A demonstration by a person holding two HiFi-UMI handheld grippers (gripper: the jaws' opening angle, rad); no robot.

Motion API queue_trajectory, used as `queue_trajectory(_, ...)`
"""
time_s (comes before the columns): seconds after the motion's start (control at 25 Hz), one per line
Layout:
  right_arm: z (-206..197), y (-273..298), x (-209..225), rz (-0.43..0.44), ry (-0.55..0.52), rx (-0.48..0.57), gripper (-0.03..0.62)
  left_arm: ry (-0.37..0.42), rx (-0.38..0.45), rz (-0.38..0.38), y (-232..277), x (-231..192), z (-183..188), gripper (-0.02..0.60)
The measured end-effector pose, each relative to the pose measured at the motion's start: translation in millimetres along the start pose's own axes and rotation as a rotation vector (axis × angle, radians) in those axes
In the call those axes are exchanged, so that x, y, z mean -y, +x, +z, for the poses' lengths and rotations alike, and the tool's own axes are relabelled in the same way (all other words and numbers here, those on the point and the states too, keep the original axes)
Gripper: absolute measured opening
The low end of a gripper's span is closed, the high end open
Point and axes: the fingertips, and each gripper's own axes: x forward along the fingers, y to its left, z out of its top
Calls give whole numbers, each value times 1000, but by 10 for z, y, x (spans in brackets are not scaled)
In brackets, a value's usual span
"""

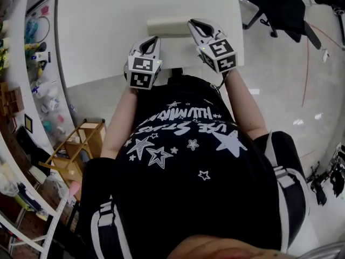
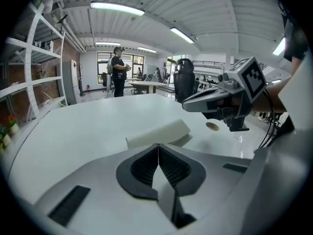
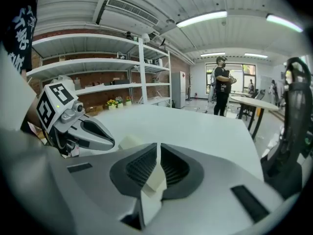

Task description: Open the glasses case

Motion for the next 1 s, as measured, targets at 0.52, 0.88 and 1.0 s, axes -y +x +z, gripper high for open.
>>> queue_trajectory(0.52,-267,266,-177,233,-402,-142,258,-18,-103,107,258,-96,-173,14)
queue_trajectory(0.88,-433,418,-226,268,-610,-191,304,-38,-111,128,307,-108,-196,14)
queue_trajectory(1.0,-471,476,-197,246,-655,-214,304,-43,-116,132,314,-110,-225,14)
